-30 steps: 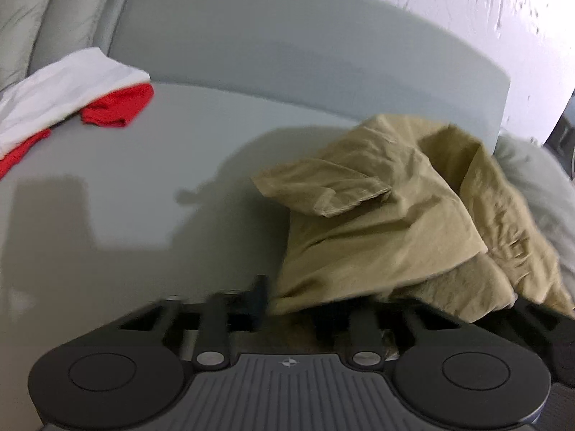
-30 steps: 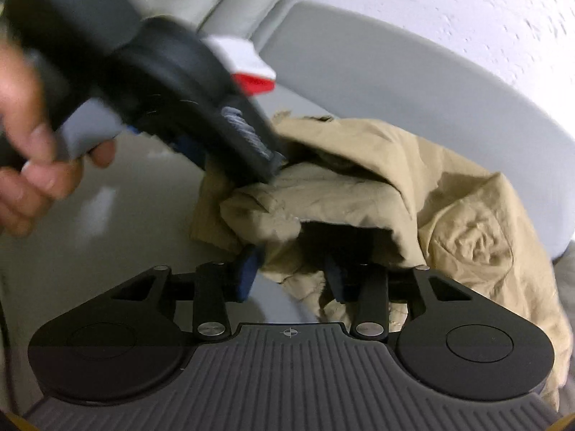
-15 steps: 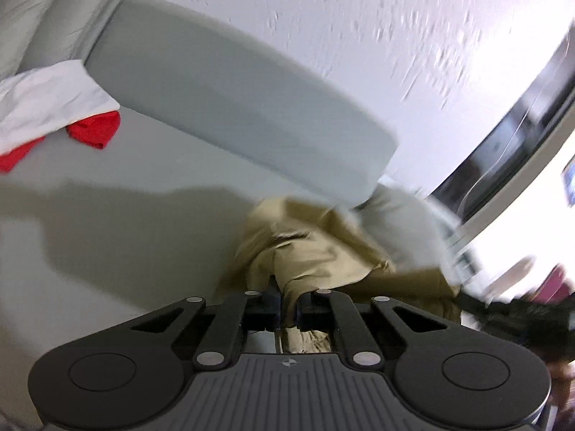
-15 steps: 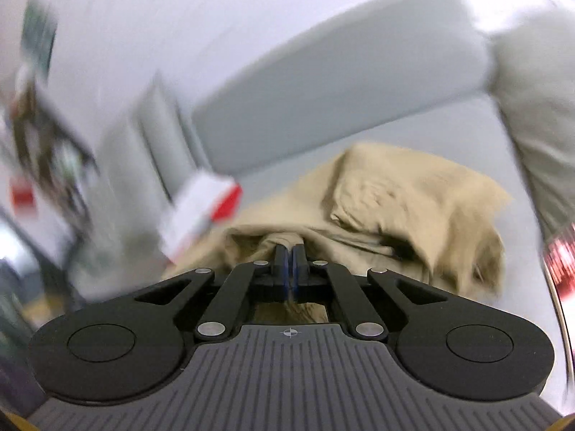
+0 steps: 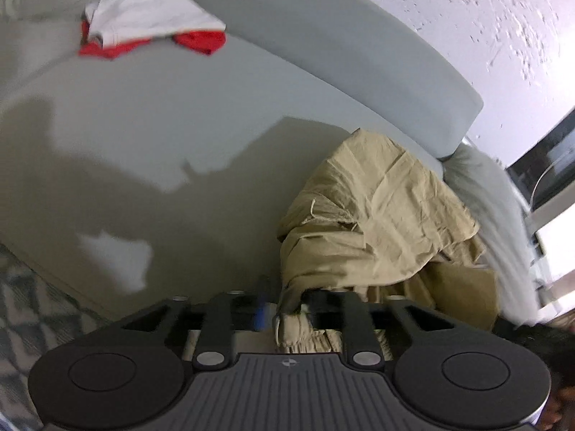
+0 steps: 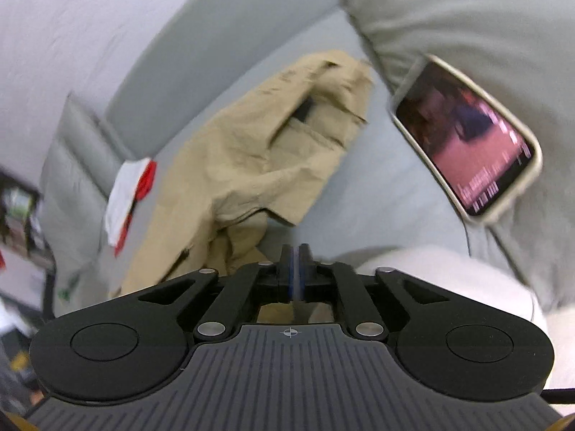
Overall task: Fold clothes
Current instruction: 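Lift the khaki trousers high with both grippers to shake them out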
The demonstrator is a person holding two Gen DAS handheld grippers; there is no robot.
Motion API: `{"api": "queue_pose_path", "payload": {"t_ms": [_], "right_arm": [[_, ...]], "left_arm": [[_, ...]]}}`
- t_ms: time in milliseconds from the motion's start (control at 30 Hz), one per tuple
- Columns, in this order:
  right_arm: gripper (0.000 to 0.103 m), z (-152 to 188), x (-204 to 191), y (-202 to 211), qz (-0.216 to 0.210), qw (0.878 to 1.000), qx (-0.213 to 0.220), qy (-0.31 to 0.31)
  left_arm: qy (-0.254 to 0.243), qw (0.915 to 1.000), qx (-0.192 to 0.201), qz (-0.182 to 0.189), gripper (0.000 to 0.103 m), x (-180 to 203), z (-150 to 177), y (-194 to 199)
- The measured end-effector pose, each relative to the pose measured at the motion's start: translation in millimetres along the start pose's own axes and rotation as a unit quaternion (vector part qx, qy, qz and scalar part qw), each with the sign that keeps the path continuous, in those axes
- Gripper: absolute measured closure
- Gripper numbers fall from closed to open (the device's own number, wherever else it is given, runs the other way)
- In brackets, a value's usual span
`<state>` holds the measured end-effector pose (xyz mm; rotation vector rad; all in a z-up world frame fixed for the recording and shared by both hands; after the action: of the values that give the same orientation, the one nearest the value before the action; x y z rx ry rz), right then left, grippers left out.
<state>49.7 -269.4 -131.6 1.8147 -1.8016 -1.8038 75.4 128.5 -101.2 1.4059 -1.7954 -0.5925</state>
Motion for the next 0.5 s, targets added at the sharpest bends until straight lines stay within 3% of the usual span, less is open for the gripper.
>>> {"api": "queue_pose_path", "payload": {"t_ms": [33, 100, 167, 233, 367, 433, 500], "right_arm": [[0.053, 0.1, -8.4, 1.1, -0.008, 1.0, -0.002, 0.017], [0.028, 5.6, -19.5, 8.4, -0.027, 0.998, 0.0, 0.054], [0.03, 11.6, -28.9, 15.0, -0.042, 0.994, -0.001, 0.099], [0.03, 22.2, -40.8, 7.1, -0.027, 0.987, -0.014, 0.159], [0.034, 48.2, -58.0, -9.9, 0.021, 0.957, -0.016, 0.29], [0.035, 58.2, -61.8, -18.3, 0.035, 0.946, -0.021, 0.322], [0.035, 61.6, -62.5, -28.6, 0.044, 0.945, -0.031, 0.322]], "left_arm": [[-0.01, 0.9999, 0.003, 0.0, 0.056, 2.3, 1.7, 0.3], [-0.022, 0.9997, 0.003, 0.009, 0.051, 4.9, 5.4, -0.9], [-0.027, 0.9995, -0.004, 0.019, 0.047, 8.7, 7.4, -12.1], [-0.033, 0.9992, -0.007, 0.019, 0.047, 9.4, 9.9, -16.0], [-0.038, 0.9991, -0.004, 0.016, 0.047, 9.8, 10.1, -23.5], [-0.035, 0.9992, -0.005, 0.017, 0.047, 9.1, 9.3, -26.2], [-0.035, 0.9992, -0.005, 0.018, 0.047, 9.6, 8.4, -28.9]]}}
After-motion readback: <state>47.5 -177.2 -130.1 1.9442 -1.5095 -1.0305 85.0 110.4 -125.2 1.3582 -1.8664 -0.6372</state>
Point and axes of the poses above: each gripper's, at about its wrist camera, not at the fingertips, and y roughly against the way its jaws point, x to its right, z to its underside, the point moved 4 cm from there along -y, roughly the way its jaws point, and after that the axes turned 10 degrees about -y, right-handed, at the moved point
